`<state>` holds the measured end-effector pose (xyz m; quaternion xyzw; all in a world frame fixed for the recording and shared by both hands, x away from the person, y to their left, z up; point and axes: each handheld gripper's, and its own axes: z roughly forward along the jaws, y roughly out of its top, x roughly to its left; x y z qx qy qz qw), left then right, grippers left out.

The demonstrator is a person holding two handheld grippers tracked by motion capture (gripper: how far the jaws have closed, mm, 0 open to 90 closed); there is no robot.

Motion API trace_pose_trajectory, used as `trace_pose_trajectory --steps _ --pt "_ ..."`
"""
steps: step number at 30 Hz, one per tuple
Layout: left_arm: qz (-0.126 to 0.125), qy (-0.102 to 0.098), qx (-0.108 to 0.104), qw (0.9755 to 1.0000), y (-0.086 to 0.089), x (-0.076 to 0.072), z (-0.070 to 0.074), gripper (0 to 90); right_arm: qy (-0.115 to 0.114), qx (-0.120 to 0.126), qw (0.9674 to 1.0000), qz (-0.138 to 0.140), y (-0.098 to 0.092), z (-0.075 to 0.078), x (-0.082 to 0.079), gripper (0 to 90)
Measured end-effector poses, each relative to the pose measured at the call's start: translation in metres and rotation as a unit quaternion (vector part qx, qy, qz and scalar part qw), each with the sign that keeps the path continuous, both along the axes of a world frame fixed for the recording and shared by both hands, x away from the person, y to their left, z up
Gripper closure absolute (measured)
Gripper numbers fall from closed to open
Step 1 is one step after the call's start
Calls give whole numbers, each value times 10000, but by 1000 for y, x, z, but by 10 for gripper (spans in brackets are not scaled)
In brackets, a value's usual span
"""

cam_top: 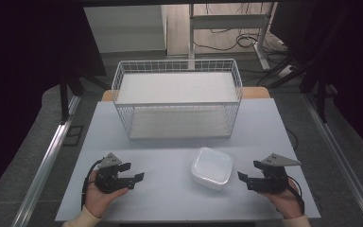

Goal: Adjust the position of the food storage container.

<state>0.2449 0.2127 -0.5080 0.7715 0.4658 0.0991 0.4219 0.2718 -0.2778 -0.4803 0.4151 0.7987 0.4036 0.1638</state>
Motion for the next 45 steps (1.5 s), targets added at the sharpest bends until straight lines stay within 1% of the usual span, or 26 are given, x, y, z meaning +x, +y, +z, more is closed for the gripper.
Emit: trace_pose_trajectory --steps 5,8,16,20,27,31,34,39,43,45 --pt "30 19 0 10000 1 0 0 281 -14 24 10000 -81 -1 3 0 229" --pt "36 31 13 10000 2 0 -1 281 21 15 9999 -133 -2 3 0 229" --pt "52 40 27 10000 1 0 -1 281 87 3 9999 -124 -3 2 1 229" --pt "58 34 18 10000 2 0 -1 280 81 9 9998 -173 -3 4 0 232" --pt "80 51 6 10000 4 0 -1 280 160 -31 9997 -206 -3 4 2 231" --pt "87 44 -4 10000 4 -1 0 280 210 -14 9996 -185 -2 8 2 234" --pt "84 41 -5 10000 4 -1 1 279 209 -54 9996 -159 0 11 2 238" --pt "105 45 -9 9999 5 0 0 279 207 -78 9997 -143 2 14 3 258" --pt "110 46 -7 9999 5 0 0 278 249 -88 9994 -202 4 18 6 262" --pt "105 43 -3 9999 5 0 1 278 252 -50 9993 -254 4 21 7 264"
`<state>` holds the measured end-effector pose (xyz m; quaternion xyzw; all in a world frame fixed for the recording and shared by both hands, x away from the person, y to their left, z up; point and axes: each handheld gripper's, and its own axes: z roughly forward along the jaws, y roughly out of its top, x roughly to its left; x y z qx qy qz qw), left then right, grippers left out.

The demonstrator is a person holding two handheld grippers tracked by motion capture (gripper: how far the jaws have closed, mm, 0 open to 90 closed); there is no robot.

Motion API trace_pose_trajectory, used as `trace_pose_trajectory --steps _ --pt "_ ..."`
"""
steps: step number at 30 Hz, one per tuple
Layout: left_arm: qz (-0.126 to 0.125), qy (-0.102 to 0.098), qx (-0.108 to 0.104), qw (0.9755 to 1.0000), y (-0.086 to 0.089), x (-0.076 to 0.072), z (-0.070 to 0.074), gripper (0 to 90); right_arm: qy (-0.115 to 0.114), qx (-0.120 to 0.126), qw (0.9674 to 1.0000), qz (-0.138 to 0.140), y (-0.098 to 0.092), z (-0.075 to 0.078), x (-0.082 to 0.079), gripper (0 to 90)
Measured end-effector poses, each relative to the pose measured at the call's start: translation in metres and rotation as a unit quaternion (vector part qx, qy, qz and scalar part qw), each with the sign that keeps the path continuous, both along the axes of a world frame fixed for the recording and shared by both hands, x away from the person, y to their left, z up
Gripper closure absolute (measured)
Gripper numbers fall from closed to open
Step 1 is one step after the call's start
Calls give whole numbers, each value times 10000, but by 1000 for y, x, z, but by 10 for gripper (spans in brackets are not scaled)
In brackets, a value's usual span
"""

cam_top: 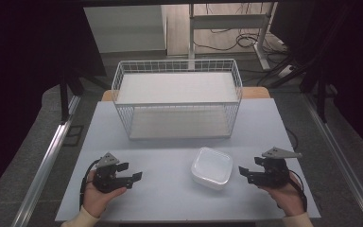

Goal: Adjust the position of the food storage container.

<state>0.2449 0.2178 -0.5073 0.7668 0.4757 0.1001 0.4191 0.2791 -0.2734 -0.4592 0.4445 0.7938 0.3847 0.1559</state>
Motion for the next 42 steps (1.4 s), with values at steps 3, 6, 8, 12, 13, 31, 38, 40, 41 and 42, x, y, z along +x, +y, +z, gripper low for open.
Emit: trace_pose_trajectory --steps 3,6,8,12,13,31,38,40,41,42 --pt "2 9 -6 10000 0 0 0 278 -40 -12 10000 9 2 6 2 287" --pt "4 10 -16 10000 0 0 0 277 -17 -45 10000 47 5 10 5 307" --pt "2 17 -17 10000 0 0 0 277 -13 -80 9999 103 7 11 7 323" --pt "3 12 -13 10000 0 0 0 277 22 -122 9998 155 11 13 12 333" --pt "4 13 -14 10000 0 0 0 277 28 -120 9998 173 12 13 13 336" --pt "-34 -2 -19 10000 -1 -1 1 276 329 -270 9990 164 31 21 54 539" --pt "-88 -25 -27 10000 -2 -1 3 273 553 -399 9970 365 37 15 66 786" --pt "-104 -7 -26 9999 -3 -1 2 271 571 -507 9963 401 39 12 69 859" --pt "-110 -4 -19 9999 -3 -1 2 270 591 -577 9957 410 40 10 70 889" --pt "-118 3 -10 9999 -4 -1 1 268 602 -650 9952 422 41 8 72 899"
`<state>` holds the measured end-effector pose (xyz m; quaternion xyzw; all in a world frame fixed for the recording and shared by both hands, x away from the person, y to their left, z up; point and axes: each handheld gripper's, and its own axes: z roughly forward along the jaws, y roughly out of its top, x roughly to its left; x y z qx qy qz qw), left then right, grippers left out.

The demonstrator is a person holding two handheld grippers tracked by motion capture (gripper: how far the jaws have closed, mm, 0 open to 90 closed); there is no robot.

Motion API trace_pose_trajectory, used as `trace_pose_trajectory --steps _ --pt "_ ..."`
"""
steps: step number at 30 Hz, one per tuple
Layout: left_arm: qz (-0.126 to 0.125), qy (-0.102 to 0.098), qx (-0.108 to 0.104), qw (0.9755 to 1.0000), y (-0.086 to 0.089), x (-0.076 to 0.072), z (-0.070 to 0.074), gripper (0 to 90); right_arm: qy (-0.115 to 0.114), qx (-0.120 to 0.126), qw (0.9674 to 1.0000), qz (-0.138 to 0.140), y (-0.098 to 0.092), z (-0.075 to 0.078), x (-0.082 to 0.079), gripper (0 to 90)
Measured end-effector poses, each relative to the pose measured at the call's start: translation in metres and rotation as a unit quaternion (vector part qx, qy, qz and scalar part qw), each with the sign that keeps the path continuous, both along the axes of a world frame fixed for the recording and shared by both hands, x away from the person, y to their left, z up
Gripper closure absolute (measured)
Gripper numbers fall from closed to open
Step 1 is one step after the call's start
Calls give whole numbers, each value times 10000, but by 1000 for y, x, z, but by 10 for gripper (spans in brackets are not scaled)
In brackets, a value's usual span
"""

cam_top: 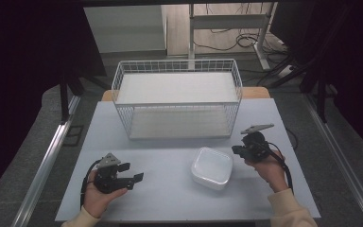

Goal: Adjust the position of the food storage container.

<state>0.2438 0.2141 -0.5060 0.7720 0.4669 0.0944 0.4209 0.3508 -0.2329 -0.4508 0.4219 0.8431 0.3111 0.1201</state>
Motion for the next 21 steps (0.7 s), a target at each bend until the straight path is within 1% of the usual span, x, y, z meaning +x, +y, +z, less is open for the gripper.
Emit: trace_pose_trajectory --steps 4,6,13,15,21 --pt "-28 -1 10 10000 -1 -1 0 265 51 -200 9998 72 4 -9 2 900" --pt "-36 -1 14 10000 -1 -1 0 264 66 -354 9993 102 6 -14 3 900" --pt "-57 -5 22 10000 -1 -1 0 264 143 -395 9990 135 5 -19 1 900" --pt "-51 -10 21 10000 -1 -1 0 264 163 -366 9991 153 5 -19 0 900" --pt "-56 1 26 10000 -2 -1 0 264 117 -520 9984 177 6 -18 -6 900"
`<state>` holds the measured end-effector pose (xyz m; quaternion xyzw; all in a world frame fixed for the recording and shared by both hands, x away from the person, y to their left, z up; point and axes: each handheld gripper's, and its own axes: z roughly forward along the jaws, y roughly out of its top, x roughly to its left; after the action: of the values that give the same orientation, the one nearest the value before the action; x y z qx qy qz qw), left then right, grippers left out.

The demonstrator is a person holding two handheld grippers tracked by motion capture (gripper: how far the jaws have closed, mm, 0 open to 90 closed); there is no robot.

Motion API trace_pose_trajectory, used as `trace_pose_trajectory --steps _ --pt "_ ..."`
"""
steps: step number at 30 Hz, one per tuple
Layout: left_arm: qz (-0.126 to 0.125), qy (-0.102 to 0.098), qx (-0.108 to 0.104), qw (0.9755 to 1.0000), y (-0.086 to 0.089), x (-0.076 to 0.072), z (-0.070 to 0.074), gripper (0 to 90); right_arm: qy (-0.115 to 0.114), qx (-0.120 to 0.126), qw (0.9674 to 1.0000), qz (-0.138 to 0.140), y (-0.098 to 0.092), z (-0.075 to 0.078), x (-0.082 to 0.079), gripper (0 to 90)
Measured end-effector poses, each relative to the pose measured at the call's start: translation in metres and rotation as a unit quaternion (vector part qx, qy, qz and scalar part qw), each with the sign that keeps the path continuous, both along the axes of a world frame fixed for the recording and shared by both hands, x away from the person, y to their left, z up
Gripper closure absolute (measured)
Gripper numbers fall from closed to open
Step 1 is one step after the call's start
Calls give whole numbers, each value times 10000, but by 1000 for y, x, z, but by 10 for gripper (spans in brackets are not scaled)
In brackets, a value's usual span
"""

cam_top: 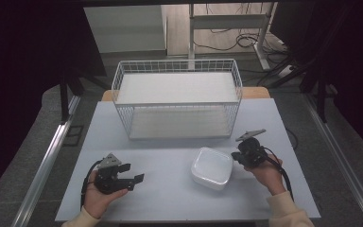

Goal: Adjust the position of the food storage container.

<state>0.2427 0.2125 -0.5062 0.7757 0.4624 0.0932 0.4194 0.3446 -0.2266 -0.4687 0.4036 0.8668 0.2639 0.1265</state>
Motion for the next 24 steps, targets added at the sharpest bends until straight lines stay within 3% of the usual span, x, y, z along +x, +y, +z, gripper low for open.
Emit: trace_pose_trajectory --steps 24 --pt "17 21 -12 10000 1 0 0 264 255 183 9981 523 18 -4 -45 900"
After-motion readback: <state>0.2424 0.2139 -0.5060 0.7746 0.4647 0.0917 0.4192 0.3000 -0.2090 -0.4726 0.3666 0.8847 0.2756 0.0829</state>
